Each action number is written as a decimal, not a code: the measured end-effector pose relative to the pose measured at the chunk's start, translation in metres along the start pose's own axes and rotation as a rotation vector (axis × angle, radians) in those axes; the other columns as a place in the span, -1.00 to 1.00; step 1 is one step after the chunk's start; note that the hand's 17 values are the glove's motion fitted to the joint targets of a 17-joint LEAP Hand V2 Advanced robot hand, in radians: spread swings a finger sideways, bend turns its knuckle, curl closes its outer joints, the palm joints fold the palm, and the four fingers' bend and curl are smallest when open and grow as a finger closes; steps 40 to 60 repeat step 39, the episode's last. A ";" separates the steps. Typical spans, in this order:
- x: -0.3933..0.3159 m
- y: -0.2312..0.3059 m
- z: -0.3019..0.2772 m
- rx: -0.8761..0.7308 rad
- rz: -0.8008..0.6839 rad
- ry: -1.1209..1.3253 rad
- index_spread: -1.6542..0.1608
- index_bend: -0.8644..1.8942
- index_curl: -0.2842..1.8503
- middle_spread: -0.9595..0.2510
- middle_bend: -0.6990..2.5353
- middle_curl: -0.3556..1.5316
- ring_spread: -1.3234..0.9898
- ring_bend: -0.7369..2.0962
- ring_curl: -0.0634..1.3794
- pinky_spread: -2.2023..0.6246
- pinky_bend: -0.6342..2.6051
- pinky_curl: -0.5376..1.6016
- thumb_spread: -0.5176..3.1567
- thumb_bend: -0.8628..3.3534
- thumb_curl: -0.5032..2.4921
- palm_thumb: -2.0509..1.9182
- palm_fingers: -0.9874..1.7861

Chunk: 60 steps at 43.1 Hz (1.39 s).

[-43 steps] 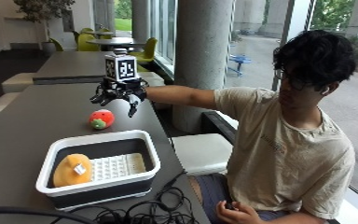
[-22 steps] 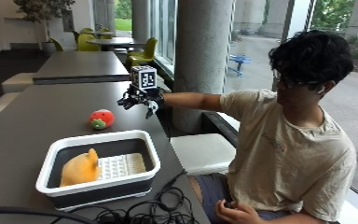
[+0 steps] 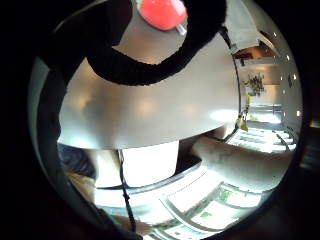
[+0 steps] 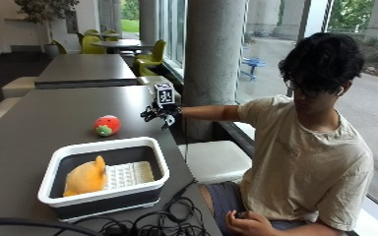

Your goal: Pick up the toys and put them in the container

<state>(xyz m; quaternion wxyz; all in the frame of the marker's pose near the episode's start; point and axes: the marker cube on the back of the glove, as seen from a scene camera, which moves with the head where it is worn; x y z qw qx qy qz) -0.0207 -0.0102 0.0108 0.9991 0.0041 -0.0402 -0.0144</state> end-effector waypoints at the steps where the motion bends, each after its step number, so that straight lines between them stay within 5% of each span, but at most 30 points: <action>1: 0.002 0.002 0.001 0.000 0.009 -0.009 0.50 -0.25 -0.43 0.56 -0.48 -0.34 0.12 -0.33 -0.41 0.55 0.00 -0.20 0.02 -0.60 -0.46 0.04 -0.35; 31: 0.027 0.013 -0.001 -0.062 0.134 0.121 0.49 -0.25 -0.39 0.55 -0.48 -0.37 0.12 -0.35 -0.42 0.55 -0.02 -0.19 0.03 -0.60 -0.46 0.04 -0.35; 60: 0.027 0.010 -0.004 -0.056 0.082 0.126 0.50 -0.25 -0.39 0.56 -0.48 -0.38 0.12 -0.34 -0.42 0.55 -0.02 -0.19 0.02 -0.60 -0.46 0.03 -0.35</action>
